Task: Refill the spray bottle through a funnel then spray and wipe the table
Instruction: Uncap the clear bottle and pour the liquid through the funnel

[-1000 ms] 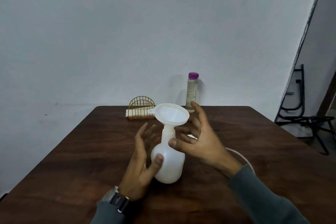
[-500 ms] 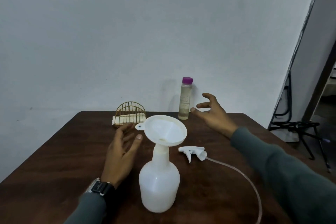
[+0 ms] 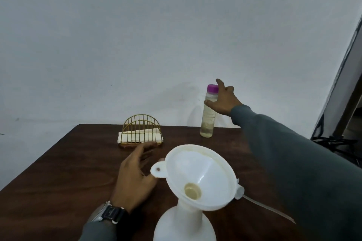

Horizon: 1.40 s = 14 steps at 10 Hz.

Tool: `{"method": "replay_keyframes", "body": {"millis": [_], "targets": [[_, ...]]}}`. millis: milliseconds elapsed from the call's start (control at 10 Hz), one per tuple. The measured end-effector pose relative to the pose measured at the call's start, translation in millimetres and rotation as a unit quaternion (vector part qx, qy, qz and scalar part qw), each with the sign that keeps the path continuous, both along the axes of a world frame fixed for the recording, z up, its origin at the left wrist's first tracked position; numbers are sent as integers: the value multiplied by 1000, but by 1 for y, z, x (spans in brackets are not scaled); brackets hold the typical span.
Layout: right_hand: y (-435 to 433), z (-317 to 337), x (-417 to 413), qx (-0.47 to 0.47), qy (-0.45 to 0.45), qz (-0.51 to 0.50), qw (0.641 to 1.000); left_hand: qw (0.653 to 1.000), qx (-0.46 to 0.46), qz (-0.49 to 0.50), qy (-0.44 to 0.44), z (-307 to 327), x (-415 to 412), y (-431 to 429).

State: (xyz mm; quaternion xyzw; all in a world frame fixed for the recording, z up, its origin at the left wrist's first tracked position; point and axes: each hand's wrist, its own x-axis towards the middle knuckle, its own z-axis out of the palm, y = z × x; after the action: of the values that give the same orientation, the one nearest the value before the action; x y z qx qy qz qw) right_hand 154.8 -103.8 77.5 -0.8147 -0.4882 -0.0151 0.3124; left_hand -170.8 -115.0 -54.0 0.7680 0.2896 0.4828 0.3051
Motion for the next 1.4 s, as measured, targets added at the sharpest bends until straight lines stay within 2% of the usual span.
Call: {"method": "replay_keyframes", "body": {"millis": [100, 200, 400, 700, 800, 1000, 1200, 1400], "targets": [[19, 2, 5, -29, 4, -14, 999, 1000, 2, -1, -30, 8, -3, -8], [29, -2, 10, -20, 13, -10, 1000, 999, -6, -10, -42, 21, -5, -18], [24, -14, 14, 44, 23, 16, 999, 999, -4, -30, -25, 13, -2, -13], [-6, -17, -3, 82, 18, 73, 994, 999, -5, -17, -51, 15, -3, -18], [-29, -5, -13, 124, 18, 92, 988, 998, 2, 13, -67, 11, -5, -15], [-97, 45, -36, 172, -4, 130, 976, 982, 3, 103, -157, 16, -18, -25], [-191, 60, -66, 166, -40, 140, 975, 964, -20, 105, -243, 30, -45, -66], [-281, 47, -104, 164, -65, 142, 974, 976, 8, 105, -193, 24, -79, -120]]}}
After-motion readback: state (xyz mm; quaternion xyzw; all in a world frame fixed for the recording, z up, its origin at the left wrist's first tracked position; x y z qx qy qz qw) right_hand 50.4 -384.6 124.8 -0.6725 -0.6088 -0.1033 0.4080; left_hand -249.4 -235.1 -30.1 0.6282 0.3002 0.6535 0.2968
